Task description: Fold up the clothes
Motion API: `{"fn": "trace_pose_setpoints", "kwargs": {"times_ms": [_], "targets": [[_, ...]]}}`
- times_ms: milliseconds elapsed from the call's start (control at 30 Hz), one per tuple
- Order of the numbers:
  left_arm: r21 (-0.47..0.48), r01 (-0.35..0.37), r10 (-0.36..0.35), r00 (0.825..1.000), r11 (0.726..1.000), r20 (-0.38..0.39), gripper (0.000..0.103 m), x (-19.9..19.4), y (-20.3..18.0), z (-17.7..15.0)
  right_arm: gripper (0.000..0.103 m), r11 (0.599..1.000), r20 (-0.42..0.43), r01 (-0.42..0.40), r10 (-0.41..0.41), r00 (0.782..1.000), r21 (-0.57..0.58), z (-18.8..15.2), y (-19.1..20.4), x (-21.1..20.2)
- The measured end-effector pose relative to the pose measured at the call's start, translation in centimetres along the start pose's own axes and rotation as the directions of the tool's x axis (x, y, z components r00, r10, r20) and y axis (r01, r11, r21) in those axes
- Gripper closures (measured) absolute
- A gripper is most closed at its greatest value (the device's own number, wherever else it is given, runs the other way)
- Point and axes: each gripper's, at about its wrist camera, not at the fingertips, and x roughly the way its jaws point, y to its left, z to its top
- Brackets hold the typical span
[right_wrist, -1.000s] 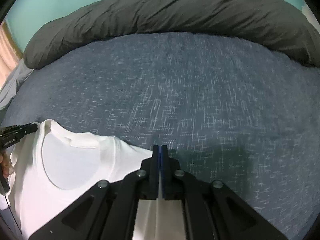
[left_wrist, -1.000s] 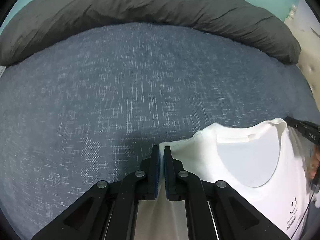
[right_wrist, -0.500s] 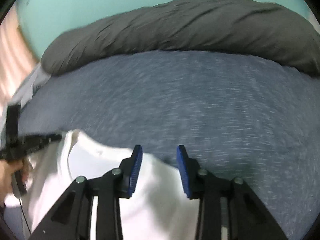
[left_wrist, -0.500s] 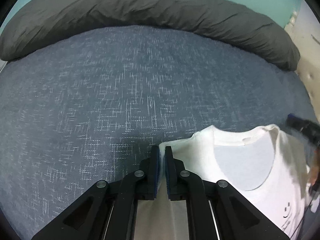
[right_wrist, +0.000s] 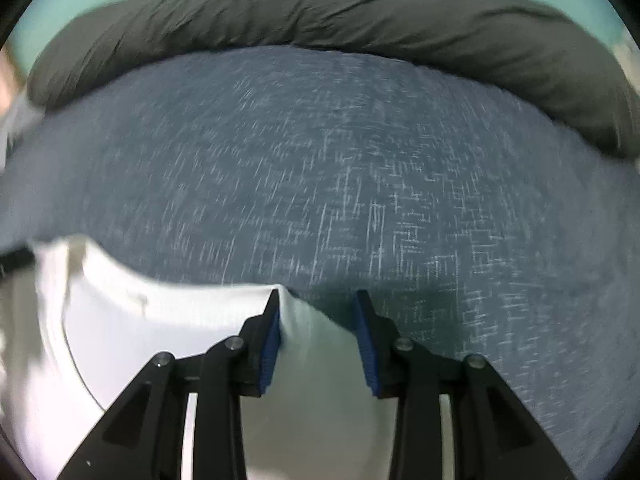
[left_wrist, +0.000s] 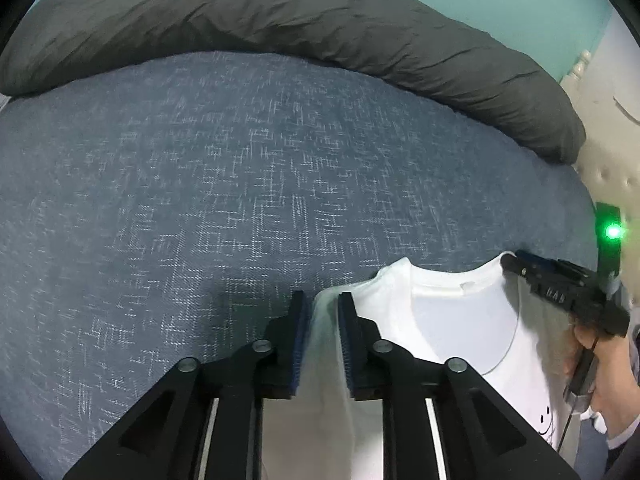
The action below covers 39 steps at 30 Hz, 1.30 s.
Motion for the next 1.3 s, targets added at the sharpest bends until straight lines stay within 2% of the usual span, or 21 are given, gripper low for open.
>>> {"fn": "trace_pose_setpoints", "kwargs": {"times_ms": [67,133,233,267,300,367,433,667,967,1300], "targets": [[-0.004,-0.001,0.001,1.0,1.0,0.007,0.081,0.0,0.0,0.0,0.068,0.998,0.017,-0.028,0.027,0.999,0.055,0.5,-0.7,-0.2],[-0.01,-0.001,0.001,1.0,1.0,0.015,0.081,-0.1,-0.1,-0.1,0.068,0.996,0.016,-0.017,0.016,1.0,0.088,1.0,-1.2,-0.3],[-0.02,0.002,-0.001,0.999,1.0,0.035,0.081,-0.7,-0.2,0.1,0.068,0.989,0.044,-0.063,0.057,0.997,0.136,1.4,-1.8,-0.9],[-0.03,0.008,-0.007,0.999,1.0,0.044,0.075,-1.0,-0.2,0.2,0.068,0.985,0.062,-0.084,0.076,0.995,0.148,1.7,-2.0,-1.2],[-0.046,0.018,-0.015,0.999,0.999,0.051,0.065,-1.4,-0.1,0.3,0.068,0.984,0.073,-0.095,0.085,0.994,0.15,2.2,-2.2,-1.4],[-0.074,0.035,-0.031,0.997,0.997,0.065,0.056,-2.1,0.1,0.6,0.068,0.984,0.072,-0.103,0.093,0.993,0.148,2.1,-2.4,-2.1],[-0.081,0.034,-0.028,0.996,0.996,0.081,0.055,-3.3,0.0,0.7,0.068,0.984,0.074,-0.105,0.095,0.993,0.142,1.5,-2.7,-3.2],[-0.065,-0.017,0.02,0.999,0.998,0.047,0.055,-6.4,0.9,-1.5,0.068,0.982,0.046,-0.143,0.138,0.989,0.125,-2.5,-4.5,-7.6],[-0.142,-0.038,0.038,0.999,0.989,0.0,0.055,-12.9,5.1,-9.0,0.068,0.981,0.034,-0.155,0.152,0.988,0.115,-9.9,-9.2,-14.5],[-0.149,-0.028,0.014,0.996,0.988,-0.091,0.055,-18.3,5.4,-18.4,0.068,0.963,0.004,-0.18,0.183,0.983,0.198,-18.8,-11.9,-19.7]]}}
